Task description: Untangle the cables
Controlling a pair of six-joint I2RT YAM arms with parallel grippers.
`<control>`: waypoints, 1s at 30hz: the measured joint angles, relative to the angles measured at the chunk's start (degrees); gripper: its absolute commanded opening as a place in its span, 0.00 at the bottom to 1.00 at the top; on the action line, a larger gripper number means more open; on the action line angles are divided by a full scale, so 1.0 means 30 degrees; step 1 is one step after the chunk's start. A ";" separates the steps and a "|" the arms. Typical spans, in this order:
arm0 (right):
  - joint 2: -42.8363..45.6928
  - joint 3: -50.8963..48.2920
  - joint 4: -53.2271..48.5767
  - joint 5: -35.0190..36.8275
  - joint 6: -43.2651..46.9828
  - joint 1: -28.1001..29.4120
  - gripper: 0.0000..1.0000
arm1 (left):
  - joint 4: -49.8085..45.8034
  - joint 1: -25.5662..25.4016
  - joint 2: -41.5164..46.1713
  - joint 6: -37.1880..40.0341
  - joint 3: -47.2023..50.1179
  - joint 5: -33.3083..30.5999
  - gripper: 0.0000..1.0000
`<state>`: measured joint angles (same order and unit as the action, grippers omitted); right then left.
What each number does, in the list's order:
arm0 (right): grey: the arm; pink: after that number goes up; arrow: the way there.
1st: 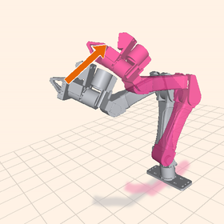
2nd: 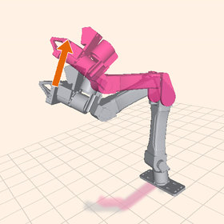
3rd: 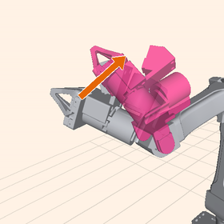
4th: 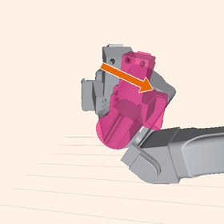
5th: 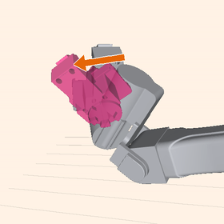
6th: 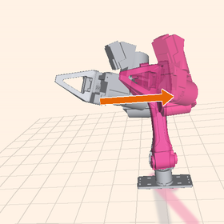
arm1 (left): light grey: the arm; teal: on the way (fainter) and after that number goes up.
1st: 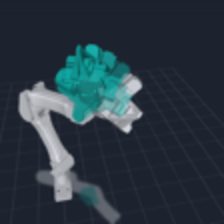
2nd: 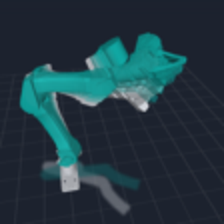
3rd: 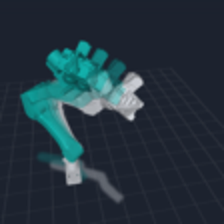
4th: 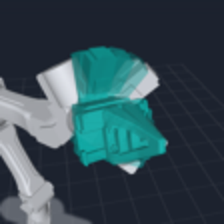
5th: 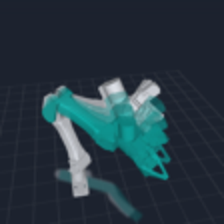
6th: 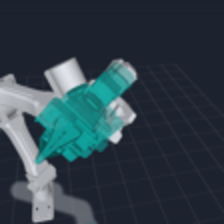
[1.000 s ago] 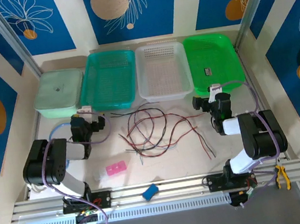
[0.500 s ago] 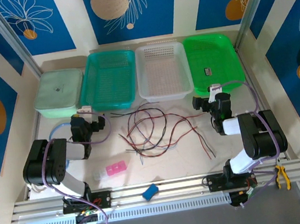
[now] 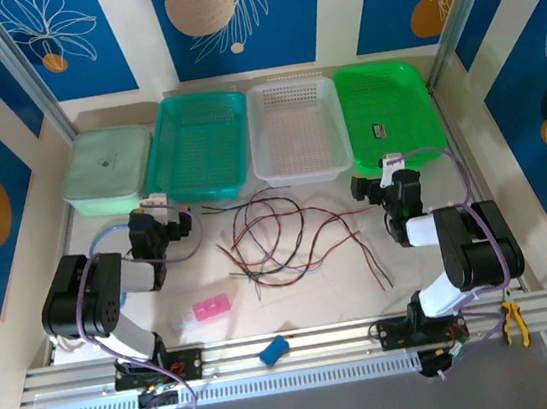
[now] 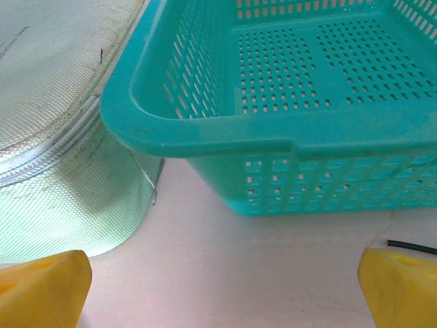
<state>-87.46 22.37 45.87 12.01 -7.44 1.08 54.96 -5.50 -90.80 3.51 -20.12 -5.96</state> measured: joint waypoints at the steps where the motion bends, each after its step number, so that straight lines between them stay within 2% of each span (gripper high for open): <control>1: 0.0000 0.0000 0.0000 0.0000 0.0000 0.0000 0.99 | 0.0000 0.0000 0.0000 0.0000 0.0000 0.0000 1.00; 23: 0.0044 -0.0007 0.0058 -0.0299 0.0000 -0.0022 0.99 | 0.0058 0.0080 0.0000 -0.0087 0.0029 -0.0051 1.00; 26: 0.0306 -0.0124 0.0335 -0.0379 0.0007 -0.0022 0.99 | 0.0962 0.0080 0.0131 -0.0233 0.0597 -0.0495 1.00; 30: 0.0364 -0.0131 0.0423 -0.0517 0.0007 -0.0022 0.99 | 0.0452 0.0080 0.1545 -0.0590 0.1013 -0.1545 1.00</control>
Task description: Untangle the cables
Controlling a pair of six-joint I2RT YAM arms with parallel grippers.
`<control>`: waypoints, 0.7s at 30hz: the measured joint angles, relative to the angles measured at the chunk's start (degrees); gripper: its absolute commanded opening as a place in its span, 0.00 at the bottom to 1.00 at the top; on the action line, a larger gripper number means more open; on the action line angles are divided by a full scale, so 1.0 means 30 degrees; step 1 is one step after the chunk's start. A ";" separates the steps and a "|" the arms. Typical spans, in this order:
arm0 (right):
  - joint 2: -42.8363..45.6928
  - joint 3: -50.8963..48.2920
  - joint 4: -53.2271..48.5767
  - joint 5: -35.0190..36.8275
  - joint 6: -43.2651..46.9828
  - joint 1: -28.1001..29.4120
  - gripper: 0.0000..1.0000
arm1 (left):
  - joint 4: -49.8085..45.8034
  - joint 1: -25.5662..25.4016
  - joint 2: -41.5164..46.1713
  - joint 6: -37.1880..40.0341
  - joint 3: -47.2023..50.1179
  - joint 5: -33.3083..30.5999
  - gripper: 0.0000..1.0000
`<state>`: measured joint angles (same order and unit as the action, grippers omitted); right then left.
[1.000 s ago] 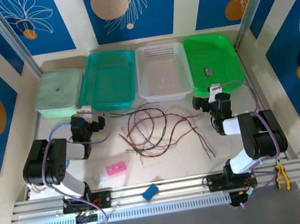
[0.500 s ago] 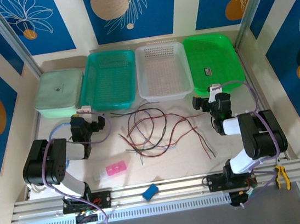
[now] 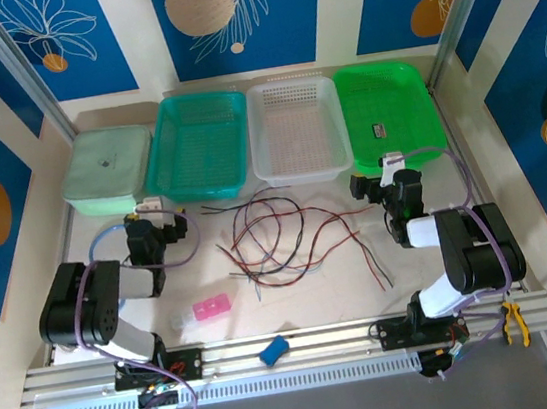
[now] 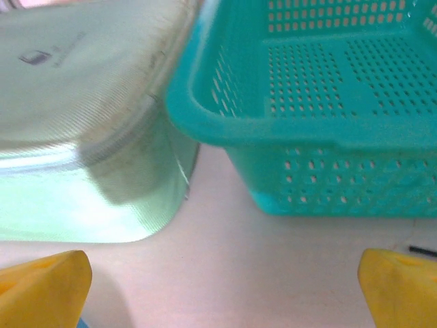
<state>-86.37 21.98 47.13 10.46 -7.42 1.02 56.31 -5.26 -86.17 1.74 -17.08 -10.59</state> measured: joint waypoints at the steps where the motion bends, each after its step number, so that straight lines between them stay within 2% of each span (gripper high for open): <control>1: 0.0007 -0.0007 0.0007 -0.0007 0.0007 0.0000 0.99 | -0.0255 0.0000 0.0576 -0.0073 0.0000 -0.0219 1.00; 6: 0.0386 -0.0845 0.0947 0.0000 -0.0007 -0.0007 0.99 | -0.1887 0.0000 0.3271 -0.0583 -0.0036 -0.1224 1.00; 13: 0.1880 -0.1872 0.1479 0.0036 -0.0007 -0.0015 0.99 | -0.6411 -0.0073 0.6484 -0.2477 -0.0197 -0.2310 1.00; 17: 0.3861 -0.1880 0.0466 0.0204 0.0007 -0.0015 0.99 | -0.9610 -0.0087 0.8429 -0.3089 -0.0991 -0.2528 1.00; 21: 0.7104 -0.1865 -0.2186 0.0444 -0.0066 0.0044 0.99 | -1.2932 -0.0117 1.0185 -0.3767 -0.2426 -0.2499 1.00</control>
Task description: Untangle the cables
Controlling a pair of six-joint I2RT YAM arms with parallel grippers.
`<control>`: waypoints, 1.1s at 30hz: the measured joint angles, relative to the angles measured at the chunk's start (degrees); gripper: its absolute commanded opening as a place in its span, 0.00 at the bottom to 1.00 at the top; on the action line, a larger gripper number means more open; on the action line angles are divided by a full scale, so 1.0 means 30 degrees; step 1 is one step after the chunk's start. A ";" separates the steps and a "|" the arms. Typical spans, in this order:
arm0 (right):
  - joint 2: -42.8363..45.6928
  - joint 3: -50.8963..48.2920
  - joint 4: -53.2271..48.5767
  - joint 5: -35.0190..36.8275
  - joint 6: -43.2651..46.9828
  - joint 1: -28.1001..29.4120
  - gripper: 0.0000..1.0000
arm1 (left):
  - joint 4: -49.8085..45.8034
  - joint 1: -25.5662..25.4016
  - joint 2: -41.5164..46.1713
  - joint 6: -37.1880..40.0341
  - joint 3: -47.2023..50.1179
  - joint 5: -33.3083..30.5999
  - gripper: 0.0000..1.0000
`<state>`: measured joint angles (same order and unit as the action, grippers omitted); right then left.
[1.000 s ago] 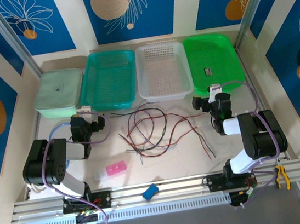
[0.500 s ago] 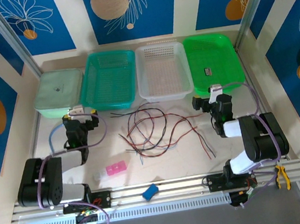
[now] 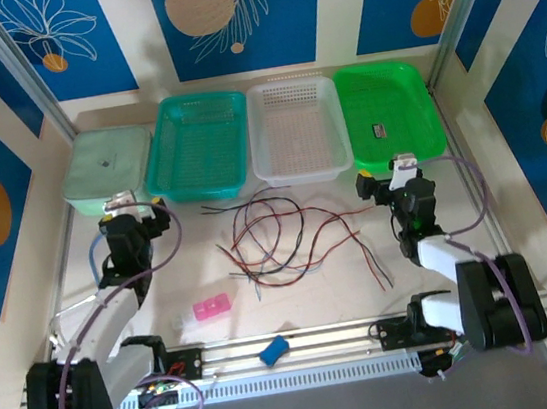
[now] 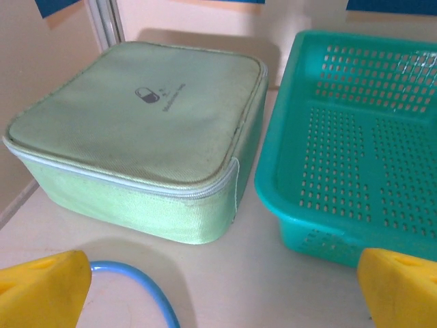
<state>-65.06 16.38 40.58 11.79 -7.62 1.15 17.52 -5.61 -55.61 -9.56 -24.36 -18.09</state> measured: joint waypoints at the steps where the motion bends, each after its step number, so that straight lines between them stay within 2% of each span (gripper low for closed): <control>1: 0.1115 0.0051 -0.1166 0.0131 -0.0138 0.0007 0.99 | -0.0896 -0.0015 0.0372 -0.0211 -0.0430 0.0015 1.00; 5: 0.4320 0.1603 -0.7118 0.0590 -0.1566 0.0051 0.99 | -0.4262 -0.0568 0.1435 -0.0678 -0.1858 0.0153 1.00; 8: 0.5486 0.3971 -1.2131 0.0379 -0.3089 0.0124 0.96 | -0.6557 -0.1836 0.1909 -0.0962 -0.2790 0.0219 1.00; 13: 0.5574 0.6827 -1.9620 -0.0066 -0.6768 0.0911 0.99 | -0.9413 -0.5799 0.2273 -0.1690 -0.3730 0.0299 0.98; 18: 0.4626 0.7541 -2.6097 0.0495 -1.1970 0.1683 0.99 | -1.1016 -0.9566 0.2186 -0.2550 -0.3818 -0.0058 0.99; 21: 0.4721 0.7351 -2.7962 0.0000 -1.4542 0.1865 0.96 | -1.2029 -1.1832 0.1144 -0.2878 -0.4685 -0.0146 1.00; 25: 0.4903 0.6783 -2.8968 -0.0211 -1.6874 0.2353 0.83 | -1.2735 -1.4331 -0.0816 -0.3242 -0.6317 -0.0211 1.00; 30: 0.4794 0.6710 -2.9332 0.0087 -1.7231 0.2907 0.68 | -1.3070 -1.6167 -0.2637 -0.3832 -0.7417 -0.0015 1.00; 33: 0.4546 0.6747 -2.9398 0.0699 -1.6779 0.4044 0.57 | -1.3194 -1.6764 -0.3912 -0.4197 -0.8145 0.0270 1.00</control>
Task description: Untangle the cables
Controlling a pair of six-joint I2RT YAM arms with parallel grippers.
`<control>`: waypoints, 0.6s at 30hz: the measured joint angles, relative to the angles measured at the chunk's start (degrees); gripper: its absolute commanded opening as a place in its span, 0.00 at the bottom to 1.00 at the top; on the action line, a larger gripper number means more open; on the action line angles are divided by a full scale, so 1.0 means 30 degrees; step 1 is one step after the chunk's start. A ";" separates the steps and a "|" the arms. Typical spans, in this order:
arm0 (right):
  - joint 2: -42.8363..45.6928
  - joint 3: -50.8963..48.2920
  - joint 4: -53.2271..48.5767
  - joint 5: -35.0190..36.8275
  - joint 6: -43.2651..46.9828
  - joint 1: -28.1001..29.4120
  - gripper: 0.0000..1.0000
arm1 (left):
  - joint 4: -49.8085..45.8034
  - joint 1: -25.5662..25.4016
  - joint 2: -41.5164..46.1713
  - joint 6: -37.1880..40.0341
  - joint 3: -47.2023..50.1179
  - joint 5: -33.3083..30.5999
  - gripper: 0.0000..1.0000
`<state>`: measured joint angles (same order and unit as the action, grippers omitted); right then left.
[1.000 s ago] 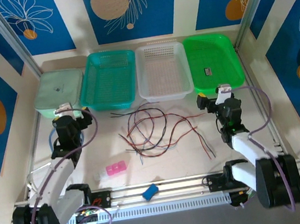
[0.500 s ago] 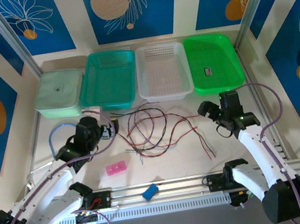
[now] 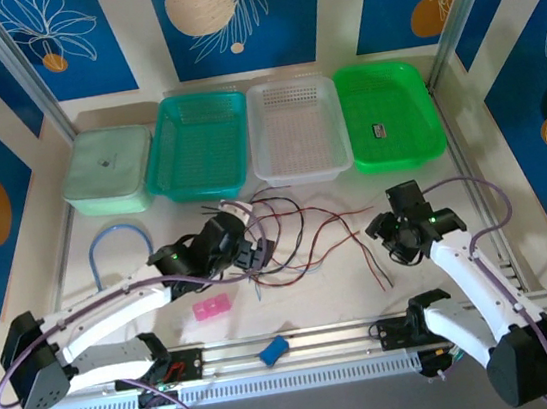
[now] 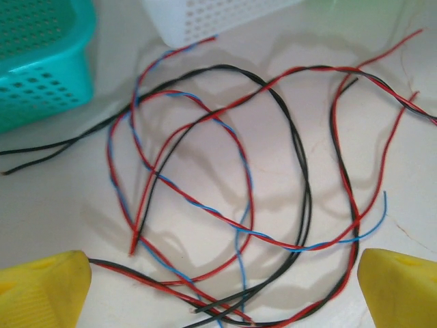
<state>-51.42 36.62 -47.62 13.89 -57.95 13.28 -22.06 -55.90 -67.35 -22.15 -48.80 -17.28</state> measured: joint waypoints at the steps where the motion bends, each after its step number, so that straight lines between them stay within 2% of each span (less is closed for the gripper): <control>1: -0.0066 0.0000 -0.0015 0.0335 0.0182 0.0474 0.54 | -0.0015 -0.0160 -0.0452 -0.0117 -0.0277 0.0131 1.00; 3: -0.0189 0.0000 -0.0080 0.0991 0.0481 0.1362 0.45 | 0.0007 -0.0364 -0.1195 -0.0284 -0.0780 0.0328 1.00; 5: -0.0466 0.0000 -0.0160 0.1596 0.0692 0.1960 0.40 | 0.0044 -0.0474 -0.1807 -0.0481 -0.1151 0.0539 1.00; 16: -0.4029 -0.0036 0.0073 0.2302 0.1027 0.2674 0.40 | 0.0058 -0.1093 -0.4160 -0.0656 -0.2477 0.1042 1.00; 18: -0.4524 -0.0146 0.0335 0.2295 0.1100 0.2718 0.37 | 0.0066 -0.1122 -0.4218 -0.0656 -0.2477 0.1086 1.00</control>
<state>-64.99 36.18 -46.61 20.78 -54.65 21.43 -21.87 -59.27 -80.01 -24.12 -56.23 -14.02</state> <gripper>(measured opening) 0.388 0.996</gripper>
